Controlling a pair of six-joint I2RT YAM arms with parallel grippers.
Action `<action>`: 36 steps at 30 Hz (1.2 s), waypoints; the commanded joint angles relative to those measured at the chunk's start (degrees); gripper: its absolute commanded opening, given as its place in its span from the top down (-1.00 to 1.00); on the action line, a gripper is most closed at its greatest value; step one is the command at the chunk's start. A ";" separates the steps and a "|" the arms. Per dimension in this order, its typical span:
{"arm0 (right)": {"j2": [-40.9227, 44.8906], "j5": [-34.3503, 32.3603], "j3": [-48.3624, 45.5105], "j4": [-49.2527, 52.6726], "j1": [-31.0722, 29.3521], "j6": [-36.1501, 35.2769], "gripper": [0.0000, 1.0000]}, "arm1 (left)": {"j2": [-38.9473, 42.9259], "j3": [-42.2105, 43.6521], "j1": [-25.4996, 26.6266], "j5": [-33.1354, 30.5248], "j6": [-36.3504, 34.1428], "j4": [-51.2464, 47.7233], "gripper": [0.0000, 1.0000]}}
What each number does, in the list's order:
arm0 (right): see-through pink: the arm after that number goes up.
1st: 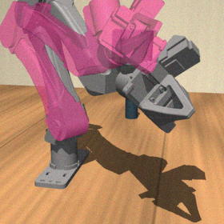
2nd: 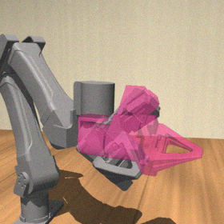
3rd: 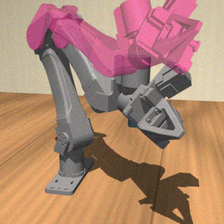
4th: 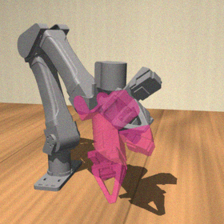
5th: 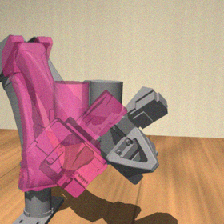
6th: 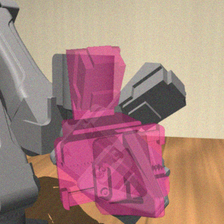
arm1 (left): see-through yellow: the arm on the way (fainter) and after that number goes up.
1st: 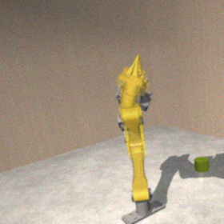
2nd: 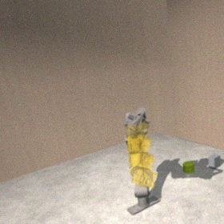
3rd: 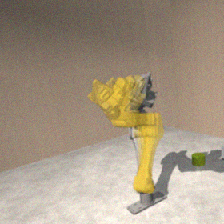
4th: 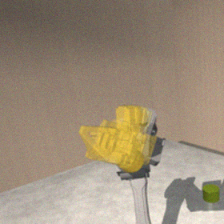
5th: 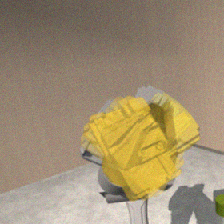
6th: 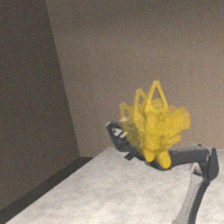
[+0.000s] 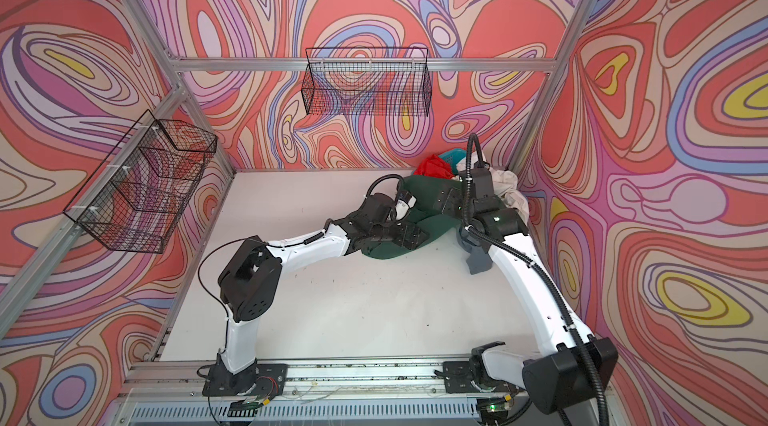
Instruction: Fold and stack the t-shirts
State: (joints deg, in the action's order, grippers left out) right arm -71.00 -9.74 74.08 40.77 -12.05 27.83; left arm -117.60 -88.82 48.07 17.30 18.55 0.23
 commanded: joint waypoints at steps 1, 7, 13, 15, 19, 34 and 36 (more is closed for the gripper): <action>2.41 -0.33 -1.19 0.69 1.46 0.98 -0.96 | -4.20 -4.45 2.58 -5.86 -5.49 -5.49 -1.00; 3.57 1.35 -2.51 1.05 4.39 0.79 -0.96 | -11.83 -13.25 4.62 -17.31 -7.94 -10.41 -1.00; 4.81 2.00 -3.49 0.92 6.76 0.38 -0.96 | -17.84 -22.27 5.87 -26.43 -12.97 -12.01 -1.00; 5.13 2.01 -3.81 0.81 7.18 0.35 -0.96 | -19.97 -26.18 5.89 -27.98 -14.01 -13.25 -0.96; 5.44 2.35 -4.85 0.45 7.65 0.26 -0.97 | -23.74 -32.49 5.89 -29.21 -16.78 -14.04 -0.55; 5.36 2.56 -6.14 -1.31 7.87 0.94 -0.96 | -6.46 -29.65 4.98 -39.90 -21.14 -6.74 1.00; 5.26 3.85 -5.06 -1.20 7.85 1.01 -0.97 | -3.58 -29.92 4.68 -39.77 -23.07 -4.96 1.00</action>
State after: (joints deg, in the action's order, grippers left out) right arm -66.30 -7.07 68.25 39.99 -4.47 28.21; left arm -128.25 -116.99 53.52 -20.08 -1.76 -10.11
